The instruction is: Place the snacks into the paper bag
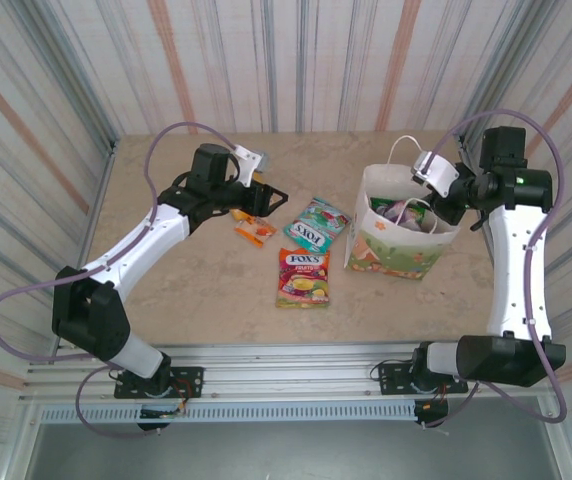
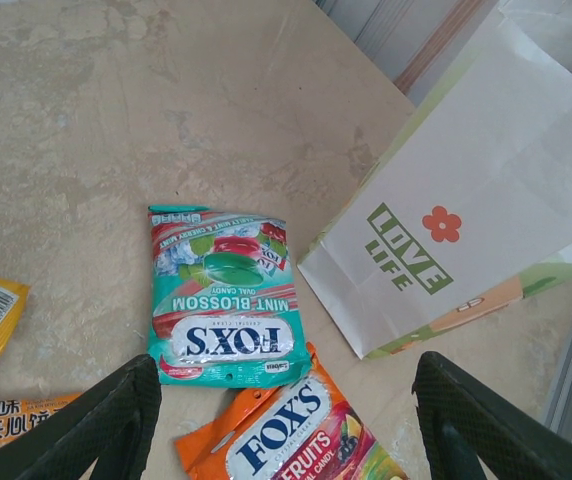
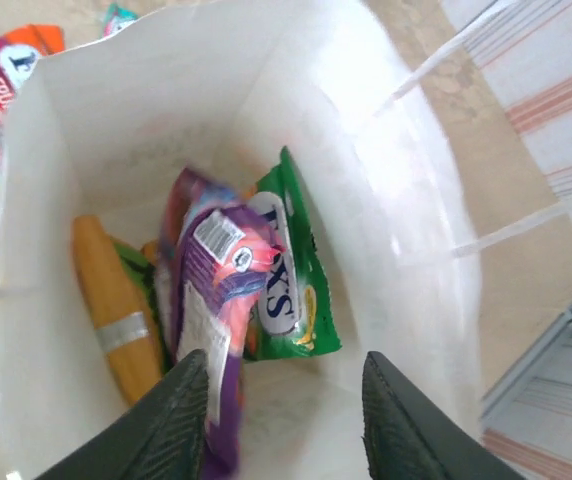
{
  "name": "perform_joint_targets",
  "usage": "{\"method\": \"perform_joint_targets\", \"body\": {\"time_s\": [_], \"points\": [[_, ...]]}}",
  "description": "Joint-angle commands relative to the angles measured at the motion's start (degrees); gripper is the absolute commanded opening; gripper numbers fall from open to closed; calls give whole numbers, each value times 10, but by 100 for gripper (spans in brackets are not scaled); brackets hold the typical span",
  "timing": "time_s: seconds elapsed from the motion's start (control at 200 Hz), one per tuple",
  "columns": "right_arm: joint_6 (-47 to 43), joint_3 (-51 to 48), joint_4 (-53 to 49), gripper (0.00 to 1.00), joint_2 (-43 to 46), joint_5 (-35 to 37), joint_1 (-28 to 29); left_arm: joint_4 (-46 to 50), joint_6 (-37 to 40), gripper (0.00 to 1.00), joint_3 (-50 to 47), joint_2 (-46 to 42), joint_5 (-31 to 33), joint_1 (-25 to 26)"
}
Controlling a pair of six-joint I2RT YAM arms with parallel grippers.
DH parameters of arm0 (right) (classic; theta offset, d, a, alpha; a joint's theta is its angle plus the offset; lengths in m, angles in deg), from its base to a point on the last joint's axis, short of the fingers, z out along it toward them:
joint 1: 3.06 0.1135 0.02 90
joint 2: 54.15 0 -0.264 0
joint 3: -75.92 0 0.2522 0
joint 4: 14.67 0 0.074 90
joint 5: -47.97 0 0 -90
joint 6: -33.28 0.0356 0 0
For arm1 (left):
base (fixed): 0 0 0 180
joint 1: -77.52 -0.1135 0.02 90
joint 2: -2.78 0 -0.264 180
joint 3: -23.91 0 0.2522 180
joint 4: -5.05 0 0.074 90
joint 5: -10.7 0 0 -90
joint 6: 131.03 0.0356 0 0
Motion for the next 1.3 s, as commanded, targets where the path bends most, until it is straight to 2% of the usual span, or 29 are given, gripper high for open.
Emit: {"method": "perform_joint_targets", "body": {"time_s": [0.0,0.2,0.326,0.466,0.566,0.721,0.962,1.197,1.298], "points": [[53,10,33,48,29,2,2,12,1,70,11,-3,2,4],[148,6,59,49,66,-37,3,16,-5,70,10,-12,-2,4],[257,-27,115,51,106,-50,16,22,-17,70,10,-19,-2,4],[399,-76,185,52,154,-32,48,23,-39,70,3,-23,-8,4],[488,-81,188,50,167,-26,71,17,-64,69,-11,-24,-13,4],[616,-81,182,51,166,29,138,23,-98,67,-26,-21,-20,4],[685,-51,158,58,128,121,262,47,-143,67,-33,-15,2,-8],[704,-21,169,61,62,196,382,23,-198,67,-74,-14,-4,-61],[714,-10,186,62,27,210,419,-4,-238,64,-101,-13,-8,-94]]}}
